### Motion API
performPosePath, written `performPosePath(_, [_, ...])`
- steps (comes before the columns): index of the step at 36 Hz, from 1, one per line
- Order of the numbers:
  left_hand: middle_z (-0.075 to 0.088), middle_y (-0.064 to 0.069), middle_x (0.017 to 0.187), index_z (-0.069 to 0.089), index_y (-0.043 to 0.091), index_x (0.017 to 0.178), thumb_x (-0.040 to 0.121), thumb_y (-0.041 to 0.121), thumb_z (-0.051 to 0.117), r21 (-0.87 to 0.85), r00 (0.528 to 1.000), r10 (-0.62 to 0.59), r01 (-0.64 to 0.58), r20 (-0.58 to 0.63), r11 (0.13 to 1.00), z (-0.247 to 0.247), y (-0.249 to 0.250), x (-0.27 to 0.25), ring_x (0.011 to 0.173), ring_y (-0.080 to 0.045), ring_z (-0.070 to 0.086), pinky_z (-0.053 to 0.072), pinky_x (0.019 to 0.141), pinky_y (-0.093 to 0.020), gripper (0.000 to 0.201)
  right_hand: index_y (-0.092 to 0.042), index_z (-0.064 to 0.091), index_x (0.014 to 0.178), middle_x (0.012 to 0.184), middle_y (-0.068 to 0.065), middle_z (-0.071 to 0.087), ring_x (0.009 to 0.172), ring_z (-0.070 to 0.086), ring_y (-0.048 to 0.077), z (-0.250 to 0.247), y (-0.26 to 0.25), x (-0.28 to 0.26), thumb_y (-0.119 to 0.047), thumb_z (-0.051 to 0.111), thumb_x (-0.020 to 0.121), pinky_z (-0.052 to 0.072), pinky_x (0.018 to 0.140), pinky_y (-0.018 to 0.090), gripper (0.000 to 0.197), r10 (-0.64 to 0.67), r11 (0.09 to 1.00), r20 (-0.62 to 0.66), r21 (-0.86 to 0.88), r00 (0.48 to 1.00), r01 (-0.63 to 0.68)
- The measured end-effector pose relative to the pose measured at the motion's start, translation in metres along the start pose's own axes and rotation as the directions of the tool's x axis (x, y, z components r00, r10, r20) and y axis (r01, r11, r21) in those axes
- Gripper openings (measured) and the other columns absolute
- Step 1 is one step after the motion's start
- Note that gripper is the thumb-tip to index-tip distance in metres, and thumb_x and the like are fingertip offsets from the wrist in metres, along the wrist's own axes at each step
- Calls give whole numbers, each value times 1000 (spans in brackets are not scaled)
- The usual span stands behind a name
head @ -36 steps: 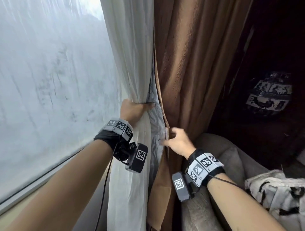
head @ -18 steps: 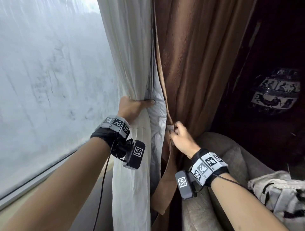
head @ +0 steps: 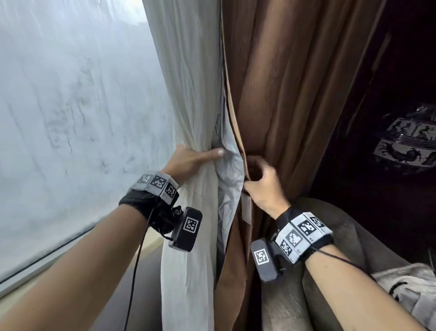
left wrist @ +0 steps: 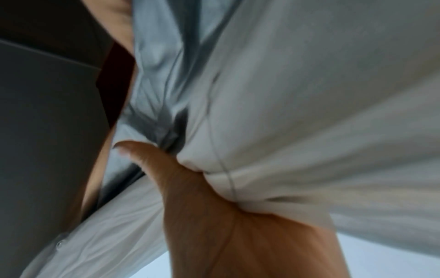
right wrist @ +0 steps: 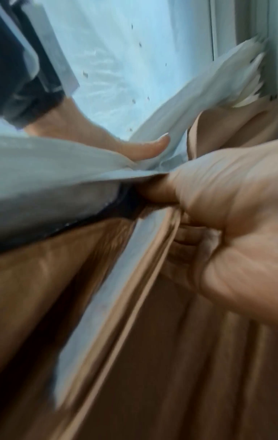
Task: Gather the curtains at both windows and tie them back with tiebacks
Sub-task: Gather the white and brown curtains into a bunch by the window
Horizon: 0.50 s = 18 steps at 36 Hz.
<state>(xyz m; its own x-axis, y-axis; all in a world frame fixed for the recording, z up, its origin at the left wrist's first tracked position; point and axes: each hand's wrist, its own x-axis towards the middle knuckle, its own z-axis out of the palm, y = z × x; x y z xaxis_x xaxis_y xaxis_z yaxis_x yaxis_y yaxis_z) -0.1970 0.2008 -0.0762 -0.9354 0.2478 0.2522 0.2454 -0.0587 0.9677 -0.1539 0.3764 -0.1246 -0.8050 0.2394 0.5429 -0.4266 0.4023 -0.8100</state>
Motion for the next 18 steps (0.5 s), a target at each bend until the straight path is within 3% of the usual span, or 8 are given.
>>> performPosePath(2, [75,0,92,69,15,98,65,45,86,54,999,28,-29,30,998,2,-4,3,86,-9,72,59,75,-25,48,-13,62,102,90,-12,66,77,60,-15,10,-5,6,12,73,69,44,76,6,42,-20,999,46,37,999,18])
performPosePath(4, [73,4,95,67,22,96,67,53,78,59,996,26,-32,91,998,7,-2,3,87,0,70,55,78,-21,44,-16,58,107,91,-17,63,78,59,-18,22,-7,10,5,77,70,41,76,2,46,-30,999,69,29,997,28])
performPosePath(6, [71,7,87,66,16,93,78,45,68,76,983,-5,-9,182,997,10,1,5,79,8,67,50,75,-11,33,-14,58,111,92,-15,64,79,60,-13,30,-7,14,-5,79,73,40,74,-1,44,-12,1000,75,-26,997,14])
performPosePath(8, [73,0,77,67,2,85,85,29,72,161,952,-13,-39,306,986,9,3,11,76,5,67,48,71,-8,27,-5,63,111,98,-3,68,92,65,5,34,-7,21,-9,73,76,45,78,5,36,11,997,112,-77,994,-3])
performPosePath(10, [73,10,69,67,10,78,77,6,78,222,919,-46,-47,393,974,7,7,19,69,8,66,47,65,-7,12,-1,63,111,104,6,69,99,66,18,38,-4,30,-18,64,75,51,85,17,40,38,993,157,-121,987,-19])
performPosePath(14, [70,3,65,70,2,68,72,-7,76,232,908,-47,-57,417,971,-3,6,40,64,-4,66,51,62,-12,12,-3,54,125,108,5,69,99,64,14,40,6,48,-5,77,73,49,86,16,57,117,987,145,-129,982,-99])
performPosePath(16, [66,3,57,68,11,56,72,-11,71,239,898,-36,-78,439,968,-5,3,50,57,-6,64,50,61,-16,27,-4,49,130,109,5,67,100,63,15,41,8,54,0,77,72,47,86,16,64,133,985,119,-127,984,-118])
performPosePath(18, [68,2,59,69,18,57,72,-8,73,239,894,-32,-86,447,967,-7,0,58,59,-7,65,50,66,-22,30,-8,49,129,106,2,66,99,62,13,41,10,59,3,76,71,47,87,17,65,149,982,98,-134,984,-135])
